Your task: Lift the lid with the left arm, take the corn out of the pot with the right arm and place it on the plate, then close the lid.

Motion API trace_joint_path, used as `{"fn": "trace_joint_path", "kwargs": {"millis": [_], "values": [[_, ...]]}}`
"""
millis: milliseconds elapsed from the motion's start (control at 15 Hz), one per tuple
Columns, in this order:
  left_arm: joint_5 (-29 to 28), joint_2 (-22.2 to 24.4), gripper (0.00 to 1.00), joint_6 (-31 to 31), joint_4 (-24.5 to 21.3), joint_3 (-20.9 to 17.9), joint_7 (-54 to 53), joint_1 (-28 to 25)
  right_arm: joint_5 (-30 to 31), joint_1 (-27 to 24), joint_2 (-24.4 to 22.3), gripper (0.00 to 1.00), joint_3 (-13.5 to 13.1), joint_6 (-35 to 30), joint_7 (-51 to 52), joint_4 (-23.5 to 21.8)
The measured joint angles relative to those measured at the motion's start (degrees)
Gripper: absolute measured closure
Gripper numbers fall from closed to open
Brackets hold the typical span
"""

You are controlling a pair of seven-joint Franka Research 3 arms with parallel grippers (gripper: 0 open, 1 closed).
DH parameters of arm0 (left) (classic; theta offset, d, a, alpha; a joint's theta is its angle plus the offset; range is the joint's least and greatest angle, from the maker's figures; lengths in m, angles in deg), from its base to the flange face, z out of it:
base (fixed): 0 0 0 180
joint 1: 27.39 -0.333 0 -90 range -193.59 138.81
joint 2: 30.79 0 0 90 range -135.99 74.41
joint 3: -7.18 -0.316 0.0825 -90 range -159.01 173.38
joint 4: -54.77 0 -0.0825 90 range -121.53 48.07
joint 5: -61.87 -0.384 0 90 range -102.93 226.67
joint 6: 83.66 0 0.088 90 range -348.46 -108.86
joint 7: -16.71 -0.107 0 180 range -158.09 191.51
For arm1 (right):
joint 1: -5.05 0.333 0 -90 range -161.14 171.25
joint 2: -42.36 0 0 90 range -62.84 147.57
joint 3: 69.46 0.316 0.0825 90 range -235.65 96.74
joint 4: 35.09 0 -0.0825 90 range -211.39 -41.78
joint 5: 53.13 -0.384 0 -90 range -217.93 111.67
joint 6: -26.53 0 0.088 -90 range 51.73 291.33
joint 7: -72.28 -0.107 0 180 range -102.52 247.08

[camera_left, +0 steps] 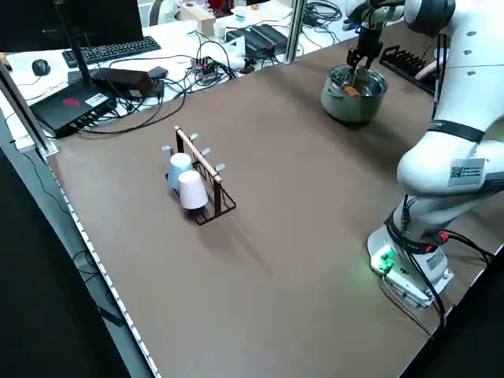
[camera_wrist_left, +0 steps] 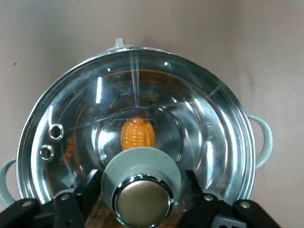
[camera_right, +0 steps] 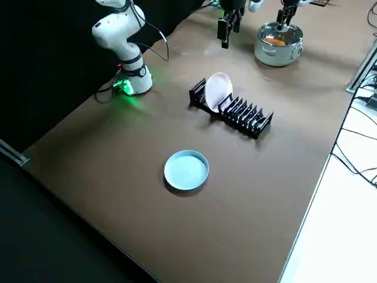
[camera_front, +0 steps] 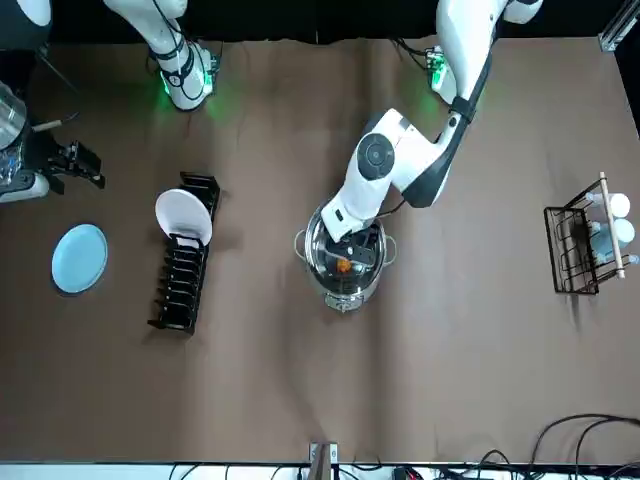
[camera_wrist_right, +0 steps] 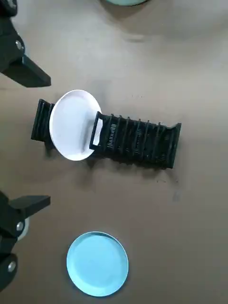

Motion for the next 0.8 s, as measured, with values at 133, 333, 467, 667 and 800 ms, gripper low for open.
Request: {"fn": "trace_joint_path", "kwargs": {"millis": [133, 333, 467, 667, 800], "values": [[0.0, 0.0, 0.26, 0.0, 0.0, 0.0, 0.4, 0.3, 0.0, 0.0, 0.0, 0.00, 0.0, 0.0, 0.0, 0.0], [-0.5, 0.0, 0.29, 0.1, 0.1, -0.1, 2.2, 1.1, 0.0, 0.0, 0.0, 0.00, 0.0, 0.0, 0.0, 0.0], [-0.8, 0.0, 0.36, 1.5, 0.3, -0.3, 2.4, 1.1, 0.0, 0.0, 0.0, 0.00, 0.0, 0.0, 0.0, 0.0], [-0.8, 0.0, 0.41, 3.4, 0.7, -0.3, 2.5, 1.1, 0.0, 0.0, 0.0, 0.00, 0.0, 0.0, 0.1, 0.0], [-0.8, 0.1, 0.45, 3.5, 0.7, -0.3, 2.6, 1.1, 0.0, 0.0, 0.0, 0.00, 0.0, 0.0, 0.1, 0.0]]}}
